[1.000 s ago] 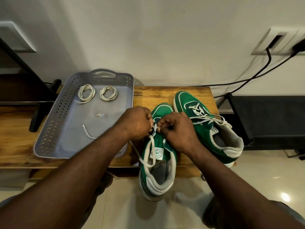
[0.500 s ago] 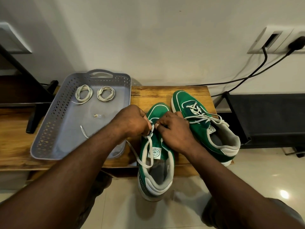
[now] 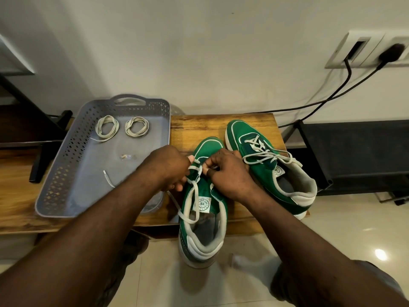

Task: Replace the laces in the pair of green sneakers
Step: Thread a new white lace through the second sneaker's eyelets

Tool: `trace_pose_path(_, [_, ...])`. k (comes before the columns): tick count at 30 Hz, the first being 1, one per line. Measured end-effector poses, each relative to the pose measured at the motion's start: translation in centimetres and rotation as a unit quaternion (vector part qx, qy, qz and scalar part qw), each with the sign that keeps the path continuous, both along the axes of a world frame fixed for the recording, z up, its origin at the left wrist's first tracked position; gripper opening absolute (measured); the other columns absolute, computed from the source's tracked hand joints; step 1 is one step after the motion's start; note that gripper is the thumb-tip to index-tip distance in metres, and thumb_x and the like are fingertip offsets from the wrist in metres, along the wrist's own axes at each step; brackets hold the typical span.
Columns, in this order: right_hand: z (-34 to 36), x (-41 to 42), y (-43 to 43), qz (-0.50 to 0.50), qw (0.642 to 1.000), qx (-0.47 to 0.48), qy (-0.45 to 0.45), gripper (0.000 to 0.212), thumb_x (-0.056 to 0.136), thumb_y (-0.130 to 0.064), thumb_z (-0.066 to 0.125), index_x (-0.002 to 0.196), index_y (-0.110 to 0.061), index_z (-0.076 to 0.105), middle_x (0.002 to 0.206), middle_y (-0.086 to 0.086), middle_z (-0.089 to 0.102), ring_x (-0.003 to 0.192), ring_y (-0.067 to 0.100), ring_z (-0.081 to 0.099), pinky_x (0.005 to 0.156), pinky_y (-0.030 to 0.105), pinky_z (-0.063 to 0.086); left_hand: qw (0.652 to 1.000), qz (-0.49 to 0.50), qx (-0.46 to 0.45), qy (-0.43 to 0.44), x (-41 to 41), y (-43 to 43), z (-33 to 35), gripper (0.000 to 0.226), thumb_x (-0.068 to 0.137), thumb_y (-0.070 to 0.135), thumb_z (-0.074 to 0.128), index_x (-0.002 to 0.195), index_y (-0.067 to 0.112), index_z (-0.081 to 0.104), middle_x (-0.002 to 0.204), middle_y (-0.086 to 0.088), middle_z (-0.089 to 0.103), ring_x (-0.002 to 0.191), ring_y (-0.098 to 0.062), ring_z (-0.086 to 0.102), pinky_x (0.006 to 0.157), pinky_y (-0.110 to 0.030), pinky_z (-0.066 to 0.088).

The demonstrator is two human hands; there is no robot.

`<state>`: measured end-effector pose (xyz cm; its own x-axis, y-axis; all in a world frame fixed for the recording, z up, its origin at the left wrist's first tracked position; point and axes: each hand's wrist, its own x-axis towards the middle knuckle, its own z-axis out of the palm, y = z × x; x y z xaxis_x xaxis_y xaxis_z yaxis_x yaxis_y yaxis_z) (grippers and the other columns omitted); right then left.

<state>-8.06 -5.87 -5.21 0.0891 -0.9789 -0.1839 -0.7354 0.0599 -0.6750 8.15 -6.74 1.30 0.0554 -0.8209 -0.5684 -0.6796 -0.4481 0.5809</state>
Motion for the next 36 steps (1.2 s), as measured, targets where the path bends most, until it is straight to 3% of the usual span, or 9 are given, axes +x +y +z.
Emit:
trace_pose_path(5, [0.15,0.04,0.07,-0.004,1.0,-0.001,-0.002,0.025,0.093,-0.031,0.074,0.073,-0.038,0.063,0.099,-0.019,0.053,0.118,0.015,0.042,0.109,0.056,0.034,0.998,-0.007,0.063,0.025,-0.11,-0.04,0.03,0.04,0.102,0.04,0.064,0.083,0.005,0.07,0.048,0.0,0.056,0.035,-0.009,0.043,0.04,-0.019,0.032])
trace_pose_path(10, [-0.05,0.09,0.22,-0.003,1.0,-0.006,-0.014,0.025,0.093,-0.028,0.075,0.074,-0.037,0.063,0.1,-0.019,0.054,0.116,0.014,0.042,0.108,0.055,0.037,0.992,0.02,0.105,0.072,0.42,-0.54,-0.11,0.021,0.095,0.022,0.077,0.087,0.003,0.072,0.056,-0.002,0.057,0.042,-0.008,0.044,0.041,-0.019,0.034])
trace_pose_path(14, [-0.04,-0.3,-0.03,0.002,0.999,0.008,-0.049,0.017,0.095,-0.027,0.072,0.081,-0.033,0.065,0.101,-0.017,0.054,0.116,0.015,0.044,0.11,0.054,0.039,0.992,0.021,0.108,0.06,0.8,-0.53,0.24,0.015,0.095,0.016,0.077,0.091,0.002,0.071,0.049,-0.001,0.054,0.04,-0.008,0.043,0.041,-0.019,0.038])
trace_pose_path(19, [-0.54,-0.11,0.18,0.007,1.0,-0.021,-0.022,0.027,0.094,-0.024,0.073,0.076,-0.037,0.06,0.097,-0.02,0.051,0.114,0.014,0.043,0.109,0.055,0.038,0.997,-0.02,0.075,0.004,0.2,-0.38,0.23,0.013,0.093,0.012,0.078,0.086,0.002,0.072,0.051,-0.004,0.053,0.042,-0.012,0.042,0.043,-0.022,0.037])
trace_pose_path(24, [-0.24,-0.34,-0.06,0.025,0.999,-0.011,0.017,0.019,0.095,-0.036,0.073,0.079,-0.042,0.063,0.099,-0.019,0.05,0.116,0.014,0.041,0.109,0.055,0.035,0.998,0.006,0.026,0.05,0.45,-0.57,0.03,0.012,0.093,0.011,0.078,0.088,0.002,0.072,0.05,-0.006,0.06,0.037,-0.012,0.051,0.041,-0.021,0.046])
trace_pose_path(28, [-0.43,-0.35,-0.28,0.007,1.0,0.002,-0.008,0.023,0.094,-0.041,0.072,0.072,-0.041,0.064,0.098,-0.02,0.052,0.119,0.015,0.041,0.11,0.057,0.034,0.998,-0.016,-0.009,0.06,0.64,-0.51,0.33,0.01,0.09,0.006,0.079,0.083,0.005,0.071,0.054,-0.007,0.058,0.041,-0.013,0.048,0.044,-0.024,0.041])
trace_pose_path(31, [-0.58,-0.34,-0.38,-0.005,0.999,0.016,-0.035,0.02,0.092,-0.037,0.075,0.073,-0.036,0.069,0.098,-0.019,0.056,0.12,0.017,0.045,0.111,0.057,0.036,0.998,-0.007,-0.004,0.061,0.65,-0.44,0.38,0.008,0.089,0.001,0.076,0.094,-0.004,0.072,0.061,-0.009,0.055,0.045,-0.014,0.044,0.044,-0.025,0.034])
trace_pose_path(34, [-0.68,-0.36,-0.43,-0.015,0.995,0.03,-0.092,0.01,0.085,-0.033,0.079,0.076,-0.034,0.077,0.088,-0.016,0.071,0.113,0.022,0.059,0.103,0.06,0.049,0.999,0.002,0.02,0.049,0.46,-0.43,0.24,0.011,0.09,0.003,0.076,0.099,-0.002,0.071,0.055,-0.007,0.055,0.041,-0.012,0.045,0.042,-0.024,0.037])
trace_pose_path(36, [-0.59,-0.45,-0.31,-0.026,0.993,0.025,-0.109,0.015,0.084,-0.028,0.082,0.074,-0.037,0.076,0.084,-0.017,0.072,0.108,0.023,0.063,0.098,0.058,0.053,0.999,-0.005,0.028,0.035,0.27,-0.54,-0.01,0.009,0.091,0.004,0.075,0.097,-0.002,0.071,0.053,-0.006,0.056,0.038,-0.012,0.046,0.042,-0.024,0.039])
